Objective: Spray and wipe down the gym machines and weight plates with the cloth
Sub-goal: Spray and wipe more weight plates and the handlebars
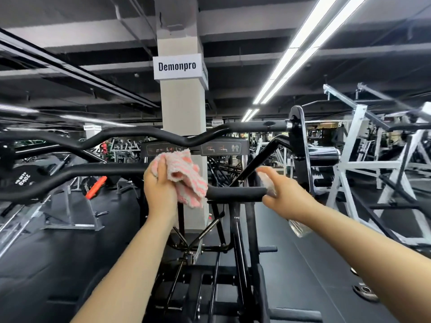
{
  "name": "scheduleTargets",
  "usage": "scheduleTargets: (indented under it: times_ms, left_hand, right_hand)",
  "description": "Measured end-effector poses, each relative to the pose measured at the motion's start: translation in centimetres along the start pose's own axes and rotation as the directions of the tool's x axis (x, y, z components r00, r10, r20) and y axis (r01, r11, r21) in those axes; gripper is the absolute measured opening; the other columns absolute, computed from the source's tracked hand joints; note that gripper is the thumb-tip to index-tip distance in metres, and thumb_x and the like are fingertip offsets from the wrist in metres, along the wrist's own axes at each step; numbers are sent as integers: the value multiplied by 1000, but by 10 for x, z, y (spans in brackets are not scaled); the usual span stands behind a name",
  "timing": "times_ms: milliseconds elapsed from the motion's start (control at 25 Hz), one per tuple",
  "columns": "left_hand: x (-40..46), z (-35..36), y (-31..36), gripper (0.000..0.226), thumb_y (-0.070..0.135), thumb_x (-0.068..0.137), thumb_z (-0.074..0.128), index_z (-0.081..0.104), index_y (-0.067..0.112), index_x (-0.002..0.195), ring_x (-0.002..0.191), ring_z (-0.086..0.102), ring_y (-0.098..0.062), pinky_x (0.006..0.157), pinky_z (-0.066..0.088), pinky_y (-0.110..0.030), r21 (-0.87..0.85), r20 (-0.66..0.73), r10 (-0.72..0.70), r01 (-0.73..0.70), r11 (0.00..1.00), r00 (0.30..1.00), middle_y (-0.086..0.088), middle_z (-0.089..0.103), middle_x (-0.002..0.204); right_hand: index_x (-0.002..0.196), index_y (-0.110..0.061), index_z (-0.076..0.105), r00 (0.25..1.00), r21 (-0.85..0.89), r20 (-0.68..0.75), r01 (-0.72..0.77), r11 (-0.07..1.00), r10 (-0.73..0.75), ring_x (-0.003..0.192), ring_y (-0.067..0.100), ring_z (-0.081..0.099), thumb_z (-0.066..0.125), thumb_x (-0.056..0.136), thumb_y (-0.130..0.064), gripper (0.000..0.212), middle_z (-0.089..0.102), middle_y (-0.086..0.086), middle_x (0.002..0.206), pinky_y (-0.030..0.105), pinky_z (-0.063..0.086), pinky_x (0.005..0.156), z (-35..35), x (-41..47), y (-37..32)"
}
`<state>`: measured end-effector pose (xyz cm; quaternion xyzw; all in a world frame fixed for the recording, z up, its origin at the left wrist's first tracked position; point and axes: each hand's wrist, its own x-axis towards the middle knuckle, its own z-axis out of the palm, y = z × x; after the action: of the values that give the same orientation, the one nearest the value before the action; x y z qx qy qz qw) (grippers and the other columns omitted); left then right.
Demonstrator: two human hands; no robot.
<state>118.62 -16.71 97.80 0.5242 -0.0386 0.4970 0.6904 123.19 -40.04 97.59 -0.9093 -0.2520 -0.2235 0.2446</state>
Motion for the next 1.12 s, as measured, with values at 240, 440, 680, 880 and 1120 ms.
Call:
scheduleTargets:
  times_ms: [240,440,680,880,1120]
  left_hand:
    - [66,8,-6,27,30,99,43,57,28,76,78,56,-8,80,44,-29,-13,65,67,-66,998,996,7,60,79]
    - [99,39,-7,26,38,98,42,57,25,81,86,58,-14,79,46,-27,34,249,72,-83,996,966,1,62,87]
    - [106,91,-11,35,34,101,37,64,13,96,96,61,-22,86,47,-33,182,491,86,-198,963,867,-7,66,98]
    - [111,131,-6,41,34,101,34,59,6,118,111,53,-20,91,37,-24,282,595,201,-436,854,778,-9,56,122]
    - [102,216,4,44,36,101,31,54,5,123,114,51,-18,89,36,-21,157,580,255,-414,897,773,-10,52,128]
  right_hand:
    - [126,-30,34,995,-106,55,93,990,-87,73,22,56,52,83,-14,49,60,1,90,34,48,63,20,34,-22]
    - [136,-38,31,992,117,-124,15,993,-1,51,9,44,54,84,-9,64,51,-6,69,22,38,51,2,59,-17]
    - [138,-31,27,938,137,-328,-75,988,117,57,12,51,57,85,-16,62,60,1,84,24,42,55,-39,92,-4]
    - [97,-13,47,868,37,-486,-93,995,99,83,28,54,57,84,-25,21,56,2,78,34,39,69,-88,109,21]
    - [84,-20,46,926,177,-367,-22,984,87,74,18,50,60,86,-27,16,53,-1,77,30,37,61,-119,124,51]
